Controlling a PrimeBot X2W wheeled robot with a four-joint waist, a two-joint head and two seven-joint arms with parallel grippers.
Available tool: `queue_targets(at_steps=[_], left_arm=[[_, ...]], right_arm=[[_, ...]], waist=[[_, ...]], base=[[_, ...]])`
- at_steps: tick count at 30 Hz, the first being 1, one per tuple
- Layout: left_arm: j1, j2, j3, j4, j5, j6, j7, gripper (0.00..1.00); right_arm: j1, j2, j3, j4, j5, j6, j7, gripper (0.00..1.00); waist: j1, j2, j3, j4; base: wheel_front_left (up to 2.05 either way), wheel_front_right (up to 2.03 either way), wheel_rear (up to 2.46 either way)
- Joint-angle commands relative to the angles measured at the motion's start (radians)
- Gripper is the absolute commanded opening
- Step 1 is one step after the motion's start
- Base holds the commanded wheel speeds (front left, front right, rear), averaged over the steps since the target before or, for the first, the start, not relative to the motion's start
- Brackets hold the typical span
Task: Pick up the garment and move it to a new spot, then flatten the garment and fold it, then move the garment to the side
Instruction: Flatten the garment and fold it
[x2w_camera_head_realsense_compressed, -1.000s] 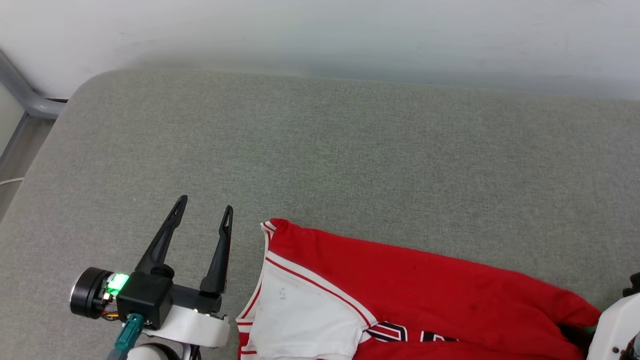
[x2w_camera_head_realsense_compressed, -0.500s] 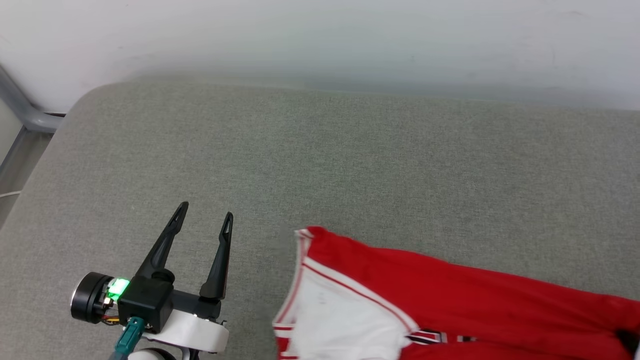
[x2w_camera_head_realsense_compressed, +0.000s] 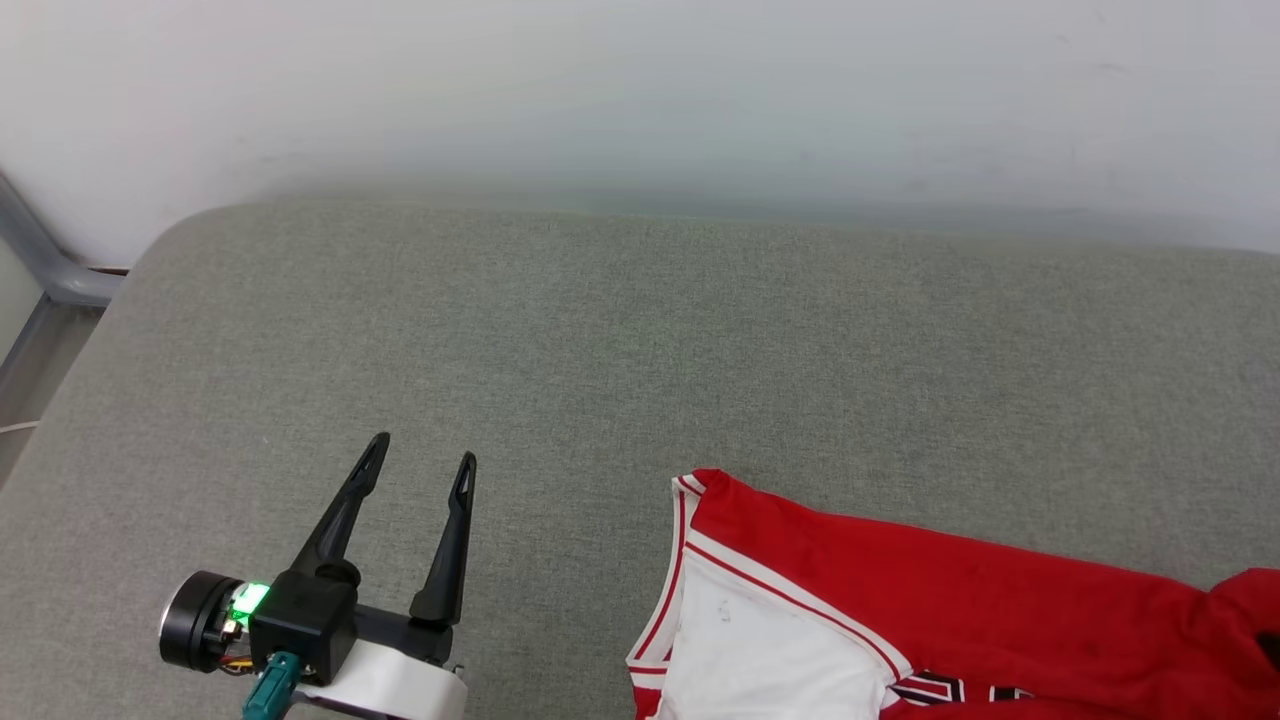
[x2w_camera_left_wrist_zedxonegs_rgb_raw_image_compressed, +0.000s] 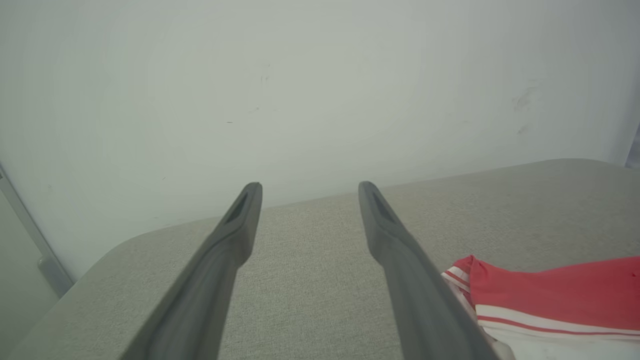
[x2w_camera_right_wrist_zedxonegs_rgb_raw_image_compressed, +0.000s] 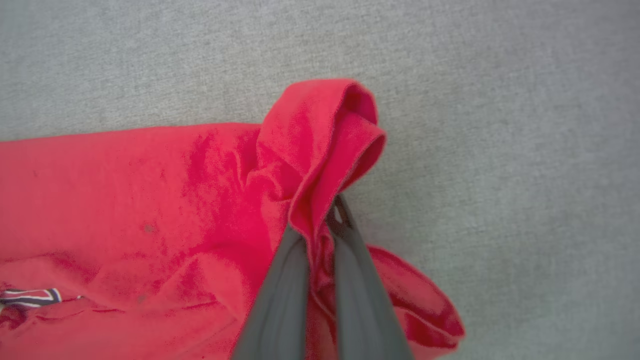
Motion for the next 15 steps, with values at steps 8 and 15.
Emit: queue_targets(at_steps=[8,15], left_arm=[[0.029,-0.026,0.014,0.003,-0.01,-0.003,-0.004,1.0],[0.039,-0.046,0.02,0.003,-0.009,-0.007,-0.004,1.0]], right_arm=[[0.118,0.078,0.068,-0.24,0.042,-0.001,0.084,0.0],[0.201,0.183,0.108,-0.451,0.064,-0.001,0.161,0.0]], waist=[[0.0,0.0,-0.041,0.005],[0.0,0.0,-0.051,0.019]], base=[[0.0,0.0,0.0],[0.0,0.0,0.0]])
